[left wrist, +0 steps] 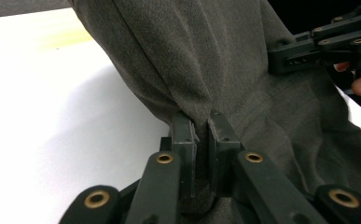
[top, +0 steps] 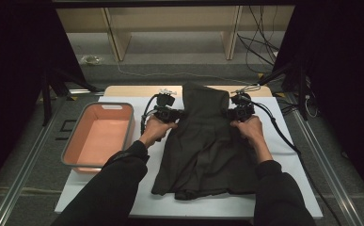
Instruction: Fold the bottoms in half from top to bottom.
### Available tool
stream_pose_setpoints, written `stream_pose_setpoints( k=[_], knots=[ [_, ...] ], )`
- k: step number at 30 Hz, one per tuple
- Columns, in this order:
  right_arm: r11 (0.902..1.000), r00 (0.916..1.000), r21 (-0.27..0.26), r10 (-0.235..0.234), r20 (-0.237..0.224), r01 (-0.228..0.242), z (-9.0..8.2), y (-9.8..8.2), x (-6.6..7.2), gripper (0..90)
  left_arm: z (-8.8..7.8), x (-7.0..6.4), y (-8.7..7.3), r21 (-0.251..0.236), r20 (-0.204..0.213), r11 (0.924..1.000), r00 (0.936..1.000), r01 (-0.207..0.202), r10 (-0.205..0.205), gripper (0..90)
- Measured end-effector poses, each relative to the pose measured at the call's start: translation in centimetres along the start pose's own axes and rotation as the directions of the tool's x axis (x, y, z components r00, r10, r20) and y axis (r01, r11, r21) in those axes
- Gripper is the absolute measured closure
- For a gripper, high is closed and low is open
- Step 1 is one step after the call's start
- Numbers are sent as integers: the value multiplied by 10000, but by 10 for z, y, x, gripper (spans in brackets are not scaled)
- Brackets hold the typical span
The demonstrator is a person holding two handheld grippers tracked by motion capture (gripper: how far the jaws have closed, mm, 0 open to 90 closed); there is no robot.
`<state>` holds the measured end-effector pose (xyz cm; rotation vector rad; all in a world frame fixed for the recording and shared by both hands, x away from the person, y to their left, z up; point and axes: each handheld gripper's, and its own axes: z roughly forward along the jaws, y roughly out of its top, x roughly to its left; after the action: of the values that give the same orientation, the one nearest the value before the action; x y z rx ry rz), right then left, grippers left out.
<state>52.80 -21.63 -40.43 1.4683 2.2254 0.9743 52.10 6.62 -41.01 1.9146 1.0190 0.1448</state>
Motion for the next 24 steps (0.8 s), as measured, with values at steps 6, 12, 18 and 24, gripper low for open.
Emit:
stream_pose_setpoints(
  k=[6,12,18,24],
  knots=[
    [9982,9994,-496,-342,-90,337,-9,-9,7,793,-10,-4,-8,-171,221,9995,9993,-283,287,831],
    [9927,9973,-978,-717,-135,700,-22,-20,13,791,-21,-13,-16,-306,466,9968,9960,-743,756,834],
    [9863,9950,-1361,-970,-230,930,-30,-31,18,790,-30,-20,-26,-386,540,9941,9931,-1017,1037,836],
    [9792,9928,-1716,-1154,-315,1084,-39,-43,24,790,-37,-26,-37,-429,785,9930,9905,-1101,1132,837]
  ],
)
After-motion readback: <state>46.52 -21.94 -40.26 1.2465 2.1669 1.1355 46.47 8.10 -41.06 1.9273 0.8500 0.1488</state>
